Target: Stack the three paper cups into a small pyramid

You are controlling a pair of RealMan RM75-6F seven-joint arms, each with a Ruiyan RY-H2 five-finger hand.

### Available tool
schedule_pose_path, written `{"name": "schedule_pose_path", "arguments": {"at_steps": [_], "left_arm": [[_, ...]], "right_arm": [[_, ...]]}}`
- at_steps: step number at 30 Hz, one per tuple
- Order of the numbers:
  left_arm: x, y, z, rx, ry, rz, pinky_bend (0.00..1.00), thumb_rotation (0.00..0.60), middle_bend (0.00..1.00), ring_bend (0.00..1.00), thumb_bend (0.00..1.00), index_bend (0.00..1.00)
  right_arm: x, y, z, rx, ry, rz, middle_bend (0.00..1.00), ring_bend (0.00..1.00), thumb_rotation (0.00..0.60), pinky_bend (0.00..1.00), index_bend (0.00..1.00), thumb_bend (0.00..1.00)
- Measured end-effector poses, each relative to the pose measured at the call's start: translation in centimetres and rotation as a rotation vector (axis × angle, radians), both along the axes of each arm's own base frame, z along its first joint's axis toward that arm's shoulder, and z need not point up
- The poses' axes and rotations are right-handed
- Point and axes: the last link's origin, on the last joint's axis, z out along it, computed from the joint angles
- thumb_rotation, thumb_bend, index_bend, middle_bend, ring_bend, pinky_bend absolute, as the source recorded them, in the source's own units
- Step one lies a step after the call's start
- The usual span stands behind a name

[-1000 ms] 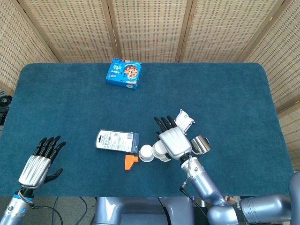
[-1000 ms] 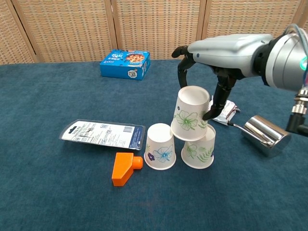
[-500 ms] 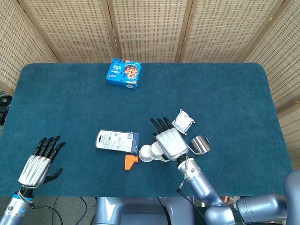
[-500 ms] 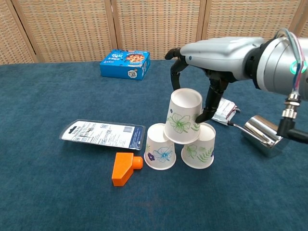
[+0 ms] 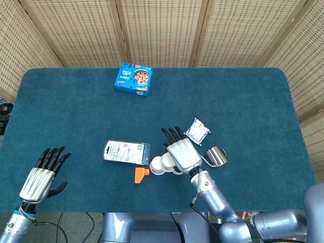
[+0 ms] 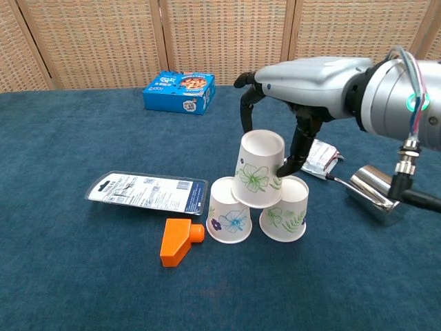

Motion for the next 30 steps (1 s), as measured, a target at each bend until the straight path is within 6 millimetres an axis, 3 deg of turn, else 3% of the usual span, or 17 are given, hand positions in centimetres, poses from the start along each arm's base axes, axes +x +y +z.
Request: {"name": "schedule_pose_path", "arguments": {"at_steps": [11,17,25,30], "left_arm": [[0.1,0.0,0.1,0.004,-0.002,-0.001,0.00,0.600,0.00,0.00,0.29,0.10],[0.0,0.0,0.3,0.010,-0.004,0.000,0.00,0.600,0.00,0.00,0.28,0.10],[0.1,-0.1,0.7,0.030,-0.012,-0.002,0.00,0.600,0.00,0.00,0.28,0.10],[0.2,-0.2,0.9,0.042,-0.016,-0.006,0.00,0.600,0.00,0.00,0.28,0.10]], "right_arm": [[-0.4,0.1,0.4,0.000,0.035,-0.013,0.00,0.00,0.600,0.00,0.16,0.07],[-1.8,-0.3,1.7,-0.035,0.119,-0.060,0.00,0.00,0.600,0.00,0.07,0.07],[-5.7,-1.6,5.8,-0.123,0.236,-0.181,0.00,0.00,0.600,0.00,0.03,0.07],[-7.8,-1.4,8.0,-0.179,0.198,-0.214,0.00,0.00,0.600,0.00,0.03,0.07]]}}
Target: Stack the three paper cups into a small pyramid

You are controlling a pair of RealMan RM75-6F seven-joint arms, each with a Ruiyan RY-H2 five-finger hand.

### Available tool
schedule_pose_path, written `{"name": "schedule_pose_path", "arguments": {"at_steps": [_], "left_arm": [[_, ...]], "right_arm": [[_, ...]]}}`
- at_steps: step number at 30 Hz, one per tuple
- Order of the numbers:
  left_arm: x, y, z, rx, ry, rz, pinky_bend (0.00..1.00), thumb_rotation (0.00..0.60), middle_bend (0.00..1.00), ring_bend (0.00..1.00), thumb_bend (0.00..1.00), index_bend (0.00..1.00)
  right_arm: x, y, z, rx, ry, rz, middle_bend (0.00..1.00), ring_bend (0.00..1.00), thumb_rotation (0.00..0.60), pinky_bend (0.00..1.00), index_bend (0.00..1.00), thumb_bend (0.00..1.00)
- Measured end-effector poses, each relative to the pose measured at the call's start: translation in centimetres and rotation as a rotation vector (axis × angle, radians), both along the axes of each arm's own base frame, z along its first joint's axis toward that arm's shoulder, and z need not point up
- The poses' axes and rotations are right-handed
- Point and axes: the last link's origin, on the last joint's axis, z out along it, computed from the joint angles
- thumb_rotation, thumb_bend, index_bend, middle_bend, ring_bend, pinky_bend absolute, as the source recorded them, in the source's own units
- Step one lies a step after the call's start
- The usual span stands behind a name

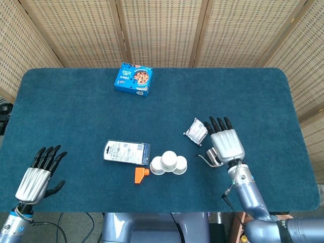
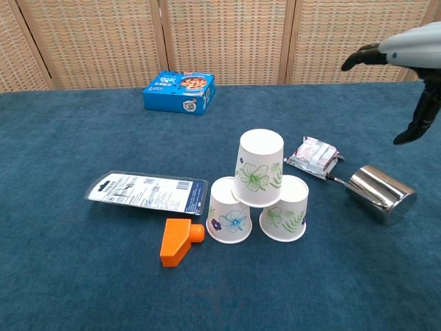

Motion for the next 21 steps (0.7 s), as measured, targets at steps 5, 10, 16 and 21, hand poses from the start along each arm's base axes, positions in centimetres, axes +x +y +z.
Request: {"name": "schedule_pose_path", "arguments": {"at_steps": [5,10,16,21], "left_arm": [[0.1,-0.1,0.2,0.009,-0.005,-0.003,0.00,0.600,0.00,0.00,0.29,0.10],[0.1,-0.3,0.4,0.023,-0.012,-0.005,0.00,0.600,0.00,0.00,0.28,0.10],[0.2,-0.5,0.5,0.031,-0.020,-0.011,0.00,0.600,0.00,0.00,0.29,0.09],[0.2,-0.6,0.9,0.043,-0.029,-0.008,0.00,0.600,0.00,0.00,0.29,0.07]], "right_arm": [[-2.2,0.9,1.6,-0.064,-0.094,-0.006,0.00,0.00,0.600,0.00,0.03,0.07],[-5.2,2.7,2.7,-0.120,-0.184,-0.001,0.00,0.00,0.600,0.00,0.03,0.07],[-9.3,5.4,3.4,-0.182,-0.276,-0.016,0.00,0.00,0.600,0.00,0.03,0.07],[-12.6,8.3,4.2,-0.265,-0.306,0.026,0.00,0.00,0.600,0.00,0.03,0.07]]}}
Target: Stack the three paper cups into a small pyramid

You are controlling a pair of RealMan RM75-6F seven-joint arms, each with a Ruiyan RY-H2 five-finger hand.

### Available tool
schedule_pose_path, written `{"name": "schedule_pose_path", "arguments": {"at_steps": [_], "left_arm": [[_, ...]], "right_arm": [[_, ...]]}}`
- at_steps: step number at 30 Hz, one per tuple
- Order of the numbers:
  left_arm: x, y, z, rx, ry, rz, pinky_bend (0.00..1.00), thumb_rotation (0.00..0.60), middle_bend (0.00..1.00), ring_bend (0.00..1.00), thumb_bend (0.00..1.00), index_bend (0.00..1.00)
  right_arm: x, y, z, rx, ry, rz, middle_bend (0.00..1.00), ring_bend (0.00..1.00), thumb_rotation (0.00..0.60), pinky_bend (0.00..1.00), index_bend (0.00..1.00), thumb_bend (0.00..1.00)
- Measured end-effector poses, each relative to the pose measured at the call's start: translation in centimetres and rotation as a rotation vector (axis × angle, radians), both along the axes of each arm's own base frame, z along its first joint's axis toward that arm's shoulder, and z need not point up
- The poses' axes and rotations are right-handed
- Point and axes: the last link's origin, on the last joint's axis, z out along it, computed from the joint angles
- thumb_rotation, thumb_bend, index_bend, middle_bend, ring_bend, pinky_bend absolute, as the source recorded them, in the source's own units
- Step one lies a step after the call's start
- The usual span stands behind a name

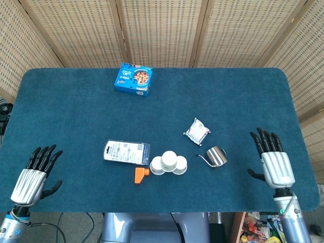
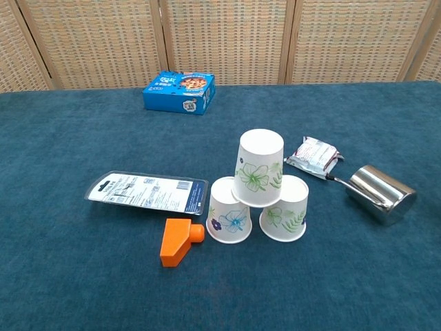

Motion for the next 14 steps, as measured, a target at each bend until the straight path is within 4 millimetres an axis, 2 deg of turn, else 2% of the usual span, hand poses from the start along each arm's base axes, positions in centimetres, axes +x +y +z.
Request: {"name": "schedule_pose_path", "arguments": {"at_steps": [6,14], "left_arm": [[-0.3,-0.2,0.5,0.018,-0.003,0.013,0.00,0.600,0.00,0.00,0.28,0.03],[-0.8,0.1,1.1,0.035,0.005,0.044,0.00,0.600,0.00,0.00,0.29,0.02]], "right_arm": [[-1.5,2.5,0.2,-0.052,-0.032,0.027,0.00,0.00,0.600,0.00,0.03,0.07],[-1.5,3.3,-0.2,-0.027,-0.035,0.053,0.00,0.00,0.600,0.00,0.03,0.07]]}}
